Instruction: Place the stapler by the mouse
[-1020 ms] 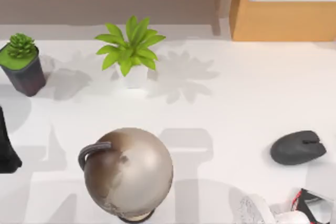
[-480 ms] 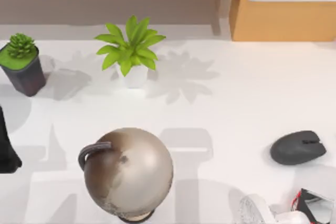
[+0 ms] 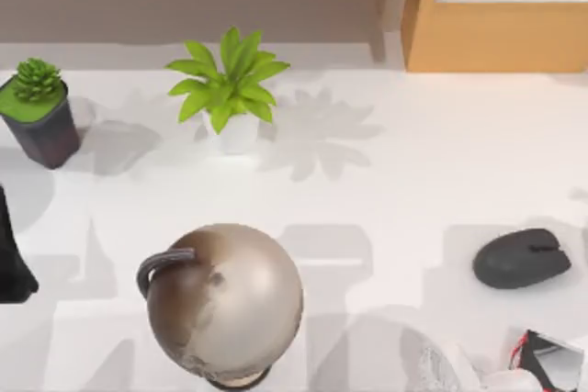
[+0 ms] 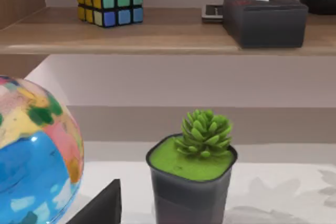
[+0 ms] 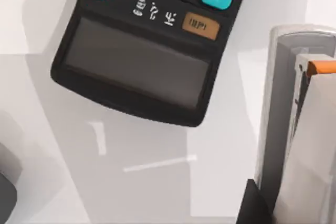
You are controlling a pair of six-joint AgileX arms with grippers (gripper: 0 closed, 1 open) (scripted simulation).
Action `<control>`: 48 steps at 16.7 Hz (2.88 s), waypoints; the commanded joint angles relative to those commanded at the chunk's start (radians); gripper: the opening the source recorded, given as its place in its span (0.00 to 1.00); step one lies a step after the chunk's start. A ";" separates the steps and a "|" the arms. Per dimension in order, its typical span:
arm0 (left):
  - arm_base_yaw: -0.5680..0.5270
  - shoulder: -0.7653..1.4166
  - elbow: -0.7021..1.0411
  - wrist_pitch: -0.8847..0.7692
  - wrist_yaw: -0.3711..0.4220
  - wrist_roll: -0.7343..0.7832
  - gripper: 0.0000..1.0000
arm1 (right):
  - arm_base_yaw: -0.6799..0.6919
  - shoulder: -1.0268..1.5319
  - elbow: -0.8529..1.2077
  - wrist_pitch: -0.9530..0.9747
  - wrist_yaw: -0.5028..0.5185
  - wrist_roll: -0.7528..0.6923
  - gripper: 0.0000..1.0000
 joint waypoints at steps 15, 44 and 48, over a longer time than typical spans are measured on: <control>0.000 0.000 0.000 0.000 0.000 0.000 1.00 | 0.407 0.713 0.969 -0.303 0.018 0.007 0.00; 0.000 0.000 0.000 0.000 0.000 0.000 1.00 | 0.408 0.710 0.908 -0.243 0.007 0.008 0.00; 0.000 0.000 0.000 0.000 0.000 0.000 1.00 | 0.412 0.738 0.890 -0.201 0.019 0.009 0.00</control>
